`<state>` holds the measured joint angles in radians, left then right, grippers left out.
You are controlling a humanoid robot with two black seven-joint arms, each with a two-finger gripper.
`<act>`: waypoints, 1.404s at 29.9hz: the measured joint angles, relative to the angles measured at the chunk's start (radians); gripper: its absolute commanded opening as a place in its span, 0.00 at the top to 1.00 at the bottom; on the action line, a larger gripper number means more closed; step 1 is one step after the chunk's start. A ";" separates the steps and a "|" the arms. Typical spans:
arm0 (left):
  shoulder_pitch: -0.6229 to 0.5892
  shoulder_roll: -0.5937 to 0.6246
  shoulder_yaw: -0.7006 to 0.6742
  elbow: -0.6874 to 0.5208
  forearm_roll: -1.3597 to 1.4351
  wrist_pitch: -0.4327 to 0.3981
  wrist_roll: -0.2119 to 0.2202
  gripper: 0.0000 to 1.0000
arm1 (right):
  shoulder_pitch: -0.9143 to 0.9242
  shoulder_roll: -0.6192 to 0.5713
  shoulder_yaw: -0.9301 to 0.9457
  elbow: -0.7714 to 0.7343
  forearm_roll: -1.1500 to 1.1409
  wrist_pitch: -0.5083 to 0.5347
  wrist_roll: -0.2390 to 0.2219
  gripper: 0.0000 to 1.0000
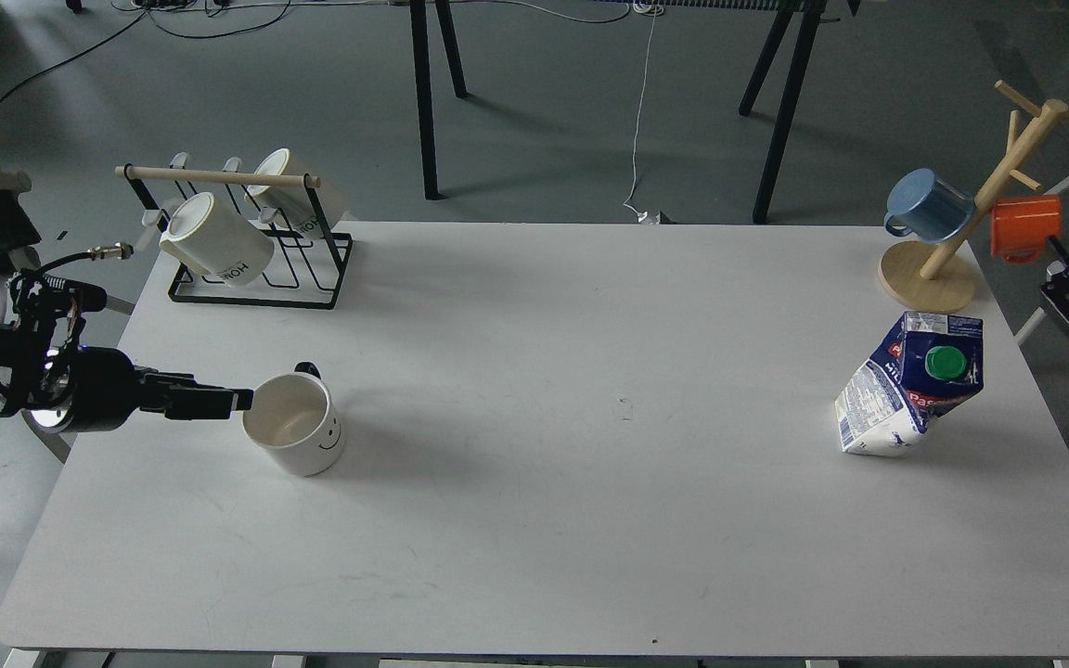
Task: Place cup and milk with both arms
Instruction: 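Reach the left gripper to the white mug and grasp it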
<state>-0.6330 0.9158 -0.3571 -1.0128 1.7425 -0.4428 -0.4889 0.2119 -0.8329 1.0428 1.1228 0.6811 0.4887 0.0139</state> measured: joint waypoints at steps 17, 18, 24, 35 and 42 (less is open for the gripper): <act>0.000 -0.098 0.003 0.107 0.002 0.002 0.000 0.05 | -0.023 0.000 0.007 0.001 0.001 0.000 0.001 0.02; 0.000 -0.101 0.003 0.108 0.003 0.002 0.000 0.07 | -0.025 0.000 0.007 0.001 0.001 0.000 0.001 0.01; 0.000 -0.120 0.003 0.113 0.009 0.017 0.000 0.17 | -0.028 0.000 0.007 0.002 0.002 0.000 0.001 0.01; 0.001 -0.146 0.006 0.131 0.075 0.083 0.000 0.58 | -0.029 0.000 0.014 0.001 0.003 0.000 0.003 0.01; 0.006 -0.141 0.007 0.125 0.086 0.086 0.000 0.90 | -0.028 0.000 0.014 -0.001 0.003 0.000 0.005 0.01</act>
<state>-0.6270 0.7752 -0.3498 -0.8874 1.8283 -0.3569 -0.4886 0.1836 -0.8329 1.0570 1.1215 0.6842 0.4887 0.0185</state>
